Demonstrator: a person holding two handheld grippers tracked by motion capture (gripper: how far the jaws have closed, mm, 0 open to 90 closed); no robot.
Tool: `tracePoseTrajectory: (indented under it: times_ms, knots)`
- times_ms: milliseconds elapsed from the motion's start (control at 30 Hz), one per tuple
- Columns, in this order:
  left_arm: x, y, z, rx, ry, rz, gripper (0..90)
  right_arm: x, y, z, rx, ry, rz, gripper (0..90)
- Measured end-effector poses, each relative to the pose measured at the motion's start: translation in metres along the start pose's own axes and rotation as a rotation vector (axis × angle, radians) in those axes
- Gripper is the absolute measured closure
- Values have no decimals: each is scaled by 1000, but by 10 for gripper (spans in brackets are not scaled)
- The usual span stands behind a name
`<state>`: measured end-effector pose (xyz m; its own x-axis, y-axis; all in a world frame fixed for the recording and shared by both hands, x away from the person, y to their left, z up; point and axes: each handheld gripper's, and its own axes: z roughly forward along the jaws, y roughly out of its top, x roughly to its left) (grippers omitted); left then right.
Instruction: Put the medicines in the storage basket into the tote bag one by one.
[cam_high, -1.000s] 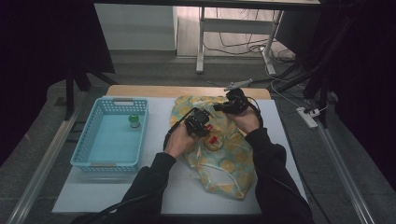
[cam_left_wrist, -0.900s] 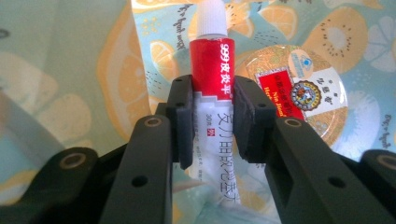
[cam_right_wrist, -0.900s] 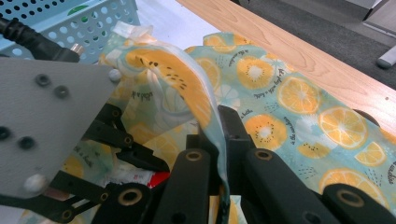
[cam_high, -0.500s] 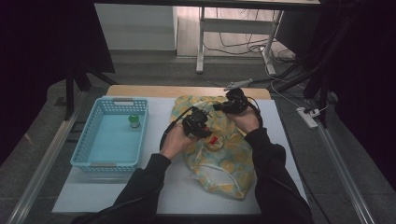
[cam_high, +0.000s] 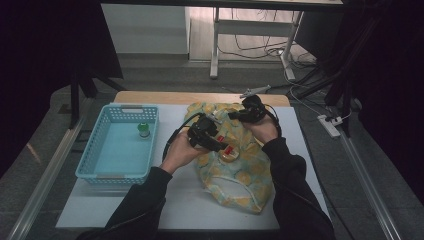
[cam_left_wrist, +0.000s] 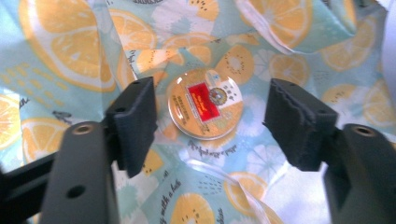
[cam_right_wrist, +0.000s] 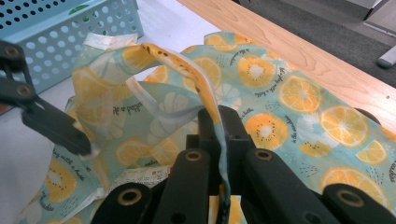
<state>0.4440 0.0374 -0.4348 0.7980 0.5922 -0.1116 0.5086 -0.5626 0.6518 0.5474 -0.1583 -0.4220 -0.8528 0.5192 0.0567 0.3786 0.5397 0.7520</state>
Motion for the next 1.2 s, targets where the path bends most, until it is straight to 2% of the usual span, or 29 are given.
tracePoseTrajectory:
  times_ms: [133, 400, 567, 667, 833, 1133, 1200]
  knots:
    - [1, -5, -6, -5, -20, -8, 241, 0, -1, 0, -2, 2, 5, 900]
    - [9, -14, -21, -29, -18, -23, 133, -1, -3, -1, -5, 6, 9, 900]
    - [16, -22, -33, -56, 1, -6, 48, -1, -4, -2, -6, 7, 11, 900]
    - [22, -28, -39, -60, -20, -14, 29, 0, -4, -2, -6, 8, 9, 900]
    - [29, -39, -49, -57, 14, -16, 11, 0, -4, -2, -6, 8, 9, 900]
    - [51, -62, -71, -68, 67, -74, 0, 1, -4, -2, -5, 9, 9, 900]
    - [56, -67, -76, -75, 61, -80, 0, 2, -4, -2, -3, 7, 8, 900]
